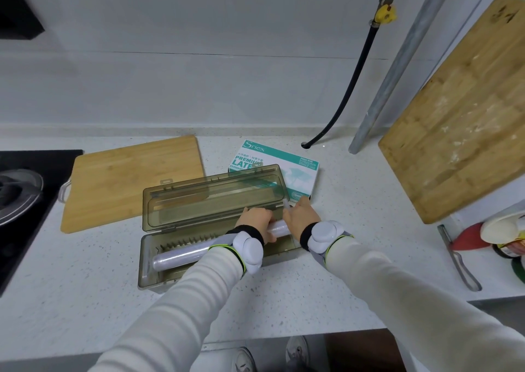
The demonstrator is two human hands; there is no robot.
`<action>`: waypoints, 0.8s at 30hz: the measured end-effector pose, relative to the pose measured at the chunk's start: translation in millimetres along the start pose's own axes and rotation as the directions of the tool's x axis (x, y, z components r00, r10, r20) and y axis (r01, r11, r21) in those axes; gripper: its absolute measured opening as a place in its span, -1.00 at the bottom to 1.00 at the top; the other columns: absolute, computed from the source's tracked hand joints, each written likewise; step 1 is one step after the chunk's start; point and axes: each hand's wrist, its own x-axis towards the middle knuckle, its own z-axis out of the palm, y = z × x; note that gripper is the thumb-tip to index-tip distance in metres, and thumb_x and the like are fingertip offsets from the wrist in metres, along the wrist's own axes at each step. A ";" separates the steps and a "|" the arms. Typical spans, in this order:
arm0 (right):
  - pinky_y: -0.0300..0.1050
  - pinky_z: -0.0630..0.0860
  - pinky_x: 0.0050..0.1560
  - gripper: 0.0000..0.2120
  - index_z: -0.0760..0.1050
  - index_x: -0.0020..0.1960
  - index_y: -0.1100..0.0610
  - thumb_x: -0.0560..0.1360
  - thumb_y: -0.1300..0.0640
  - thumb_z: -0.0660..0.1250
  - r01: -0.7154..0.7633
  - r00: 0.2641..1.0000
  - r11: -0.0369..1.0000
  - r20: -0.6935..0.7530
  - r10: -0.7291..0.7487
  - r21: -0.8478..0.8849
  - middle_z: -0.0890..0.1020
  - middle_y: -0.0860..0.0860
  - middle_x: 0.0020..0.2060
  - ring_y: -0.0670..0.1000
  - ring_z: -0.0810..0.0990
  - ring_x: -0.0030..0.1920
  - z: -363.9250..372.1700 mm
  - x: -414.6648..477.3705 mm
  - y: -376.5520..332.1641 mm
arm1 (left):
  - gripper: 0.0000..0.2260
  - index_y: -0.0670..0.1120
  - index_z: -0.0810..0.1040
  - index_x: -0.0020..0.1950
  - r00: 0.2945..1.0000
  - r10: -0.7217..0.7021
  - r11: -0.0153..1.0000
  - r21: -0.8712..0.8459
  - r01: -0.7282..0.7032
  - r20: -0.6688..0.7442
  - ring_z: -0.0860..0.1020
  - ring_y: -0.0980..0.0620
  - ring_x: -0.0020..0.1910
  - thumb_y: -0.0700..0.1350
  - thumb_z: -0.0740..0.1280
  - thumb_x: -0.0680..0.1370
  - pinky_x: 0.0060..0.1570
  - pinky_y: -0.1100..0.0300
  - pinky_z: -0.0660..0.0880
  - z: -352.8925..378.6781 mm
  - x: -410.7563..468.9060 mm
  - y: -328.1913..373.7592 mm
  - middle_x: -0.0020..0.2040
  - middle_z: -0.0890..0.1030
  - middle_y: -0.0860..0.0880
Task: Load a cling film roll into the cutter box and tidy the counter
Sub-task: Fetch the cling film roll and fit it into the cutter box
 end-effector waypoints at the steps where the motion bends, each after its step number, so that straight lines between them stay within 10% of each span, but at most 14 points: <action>1: -0.33 0.16 -0.39 -0.65 0.31 0.26 0.33 0.60 0.11 0.05 0.020 1.000 0.996 0.024 -0.018 -0.081 0.50 0.27 0.11 -0.15 0.16 -0.40 3.0 1.1 3.0 | -0.66 -0.11 0.52 0.22 1.000 0.001 1.000 0.006 -0.001 0.002 0.52 -0.12 0.16 -0.07 0.37 0.46 0.26 0.04 0.36 0.7 -0.3 -0.1 0.14 0.59 -0.11; 6: -0.37 0.26 -0.32 -0.63 0.24 0.32 0.28 0.59 0.13 0.12 0.067 0.996 0.966 0.065 -0.053 -0.248 0.51 0.25 0.14 -0.19 0.26 -0.34 2.8 -2.2 8.2 | -0.74 -0.09 0.54 0.16 0.998 0.020 0.990 0.142 -0.027 0.052 0.52 -0.12 0.18 -0.06 0.33 0.49 0.48 -0.09 0.10 6.5 -0.4 1.1 0.11 0.60 -0.10; 11: 0.05 0.18 0.40 -0.44 -0.05 0.50 0.33 0.57 0.26 0.08 0.233 0.972 0.750 0.119 -0.204 -0.619 0.55 0.18 0.16 0.19 0.49 0.19 -2.7 6.9 9.2 | -0.74 -0.11 0.54 0.14 0.999 0.021 0.993 0.119 -0.027 0.049 0.52 -0.12 0.17 -0.05 0.33 0.49 0.49 -0.09 0.08 6.9 1.0 -1.4 0.10 0.60 -0.10; 16: -0.22 0.36 -0.21 -0.57 0.30 0.30 0.39 0.62 0.05 0.08 0.157 0.985 0.934 0.123 -0.124 -0.320 0.52 0.30 0.13 0.06 0.44 -0.05 -3.9 7.2 8.4 | -0.72 -0.09 0.55 0.16 0.999 0.028 0.995 0.091 -0.031 0.034 0.52 -0.12 0.18 -0.05 0.36 0.47 0.49 -0.07 0.07 7.7 1.7 -1.5 0.12 0.60 -0.11; 24: -0.04 0.43 0.07 -0.62 0.44 0.21 0.27 0.63 0.03 0.01 0.306 0.952 0.822 0.172 -0.253 -0.481 0.48 0.28 0.14 0.19 0.49 0.13 -9.4 4.1 9.0 | -0.71 -0.07 0.55 0.18 0.999 0.033 0.998 0.060 -0.034 0.024 0.52 -0.11 0.18 -0.07 0.36 0.47 0.51 -0.06 0.03 7.2 -1.7 -3.0 0.13 0.60 -0.10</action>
